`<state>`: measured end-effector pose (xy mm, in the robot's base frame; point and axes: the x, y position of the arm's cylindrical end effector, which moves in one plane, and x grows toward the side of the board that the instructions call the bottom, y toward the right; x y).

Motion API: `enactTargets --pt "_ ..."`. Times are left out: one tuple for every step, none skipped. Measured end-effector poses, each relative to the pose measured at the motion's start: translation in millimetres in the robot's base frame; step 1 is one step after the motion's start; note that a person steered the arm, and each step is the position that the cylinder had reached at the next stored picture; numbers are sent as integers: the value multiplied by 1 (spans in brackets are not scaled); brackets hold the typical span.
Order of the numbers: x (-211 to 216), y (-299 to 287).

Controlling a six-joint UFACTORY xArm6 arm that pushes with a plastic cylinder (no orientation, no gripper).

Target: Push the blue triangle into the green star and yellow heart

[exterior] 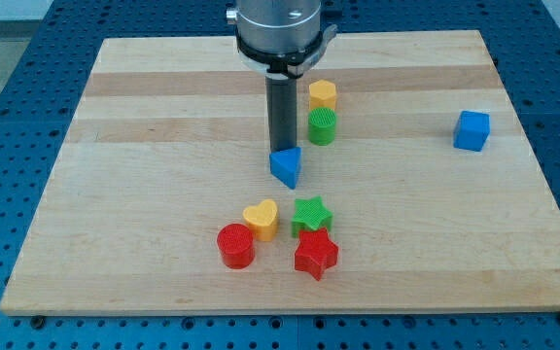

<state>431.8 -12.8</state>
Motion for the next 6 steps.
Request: enactTargets --pt "11 0" --pt "22 0" --pt "32 0" --pt "41 0" --pt "47 0" --pt "46 0"
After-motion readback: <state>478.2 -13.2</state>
